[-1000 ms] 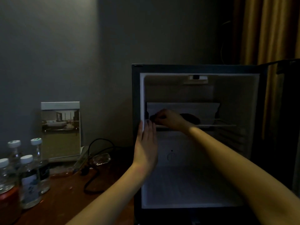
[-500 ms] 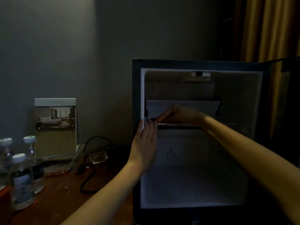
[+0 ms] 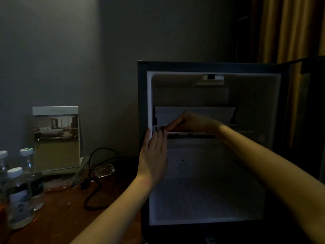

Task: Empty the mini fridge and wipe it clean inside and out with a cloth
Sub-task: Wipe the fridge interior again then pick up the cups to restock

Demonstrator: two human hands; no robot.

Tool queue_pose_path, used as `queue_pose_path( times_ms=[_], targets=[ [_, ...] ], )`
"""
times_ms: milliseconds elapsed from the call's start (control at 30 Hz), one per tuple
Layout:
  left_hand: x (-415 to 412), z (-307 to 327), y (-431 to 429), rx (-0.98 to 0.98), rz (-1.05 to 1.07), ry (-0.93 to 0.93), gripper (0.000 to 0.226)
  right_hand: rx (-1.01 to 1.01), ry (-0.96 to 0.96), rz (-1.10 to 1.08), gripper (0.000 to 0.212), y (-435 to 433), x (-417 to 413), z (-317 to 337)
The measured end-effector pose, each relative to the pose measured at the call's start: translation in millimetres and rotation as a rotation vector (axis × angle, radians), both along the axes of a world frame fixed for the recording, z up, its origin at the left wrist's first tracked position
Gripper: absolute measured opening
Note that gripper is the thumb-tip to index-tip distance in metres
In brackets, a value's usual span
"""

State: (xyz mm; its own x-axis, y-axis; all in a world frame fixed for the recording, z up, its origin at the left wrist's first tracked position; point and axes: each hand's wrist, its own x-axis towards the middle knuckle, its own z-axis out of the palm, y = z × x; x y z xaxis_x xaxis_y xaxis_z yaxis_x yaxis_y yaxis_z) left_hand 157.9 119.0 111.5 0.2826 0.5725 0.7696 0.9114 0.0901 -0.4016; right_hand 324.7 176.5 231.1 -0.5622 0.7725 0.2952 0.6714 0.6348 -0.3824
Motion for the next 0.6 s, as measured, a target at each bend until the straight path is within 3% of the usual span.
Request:
queue_pose_path(
  times_ms=[167,300,367,467,600],
  targets=[
    [-0.9,2.9,-5.3,-0.025,0.042,0.019,0.085,0.104,0.171,-0.222,0.02,38.3,-4.2,-5.5],
    [1.8,3.9,-8.0,0.01,0.024,0.032,0.083,0.182,0.016,-0.208,0.018,30.5,3.1,-9.3],
    [3.8,4.1,-8.6,-0.01,0.016,0.032,0.082,0.093,-0.016,-0.166,0.023,6.8,18.5,-2.6],
    [1.3,3.1,-6.6,-0.011,0.016,0.019,0.084,-0.152,0.117,-0.058,0.03,-9.7,42.1,6.2],
    [0.3,4.5,-6.8,-0.047,-0.014,-0.007,0.086,-0.029,0.232,-0.226,0.026,19.2,24.4,3.4]
  ],
)
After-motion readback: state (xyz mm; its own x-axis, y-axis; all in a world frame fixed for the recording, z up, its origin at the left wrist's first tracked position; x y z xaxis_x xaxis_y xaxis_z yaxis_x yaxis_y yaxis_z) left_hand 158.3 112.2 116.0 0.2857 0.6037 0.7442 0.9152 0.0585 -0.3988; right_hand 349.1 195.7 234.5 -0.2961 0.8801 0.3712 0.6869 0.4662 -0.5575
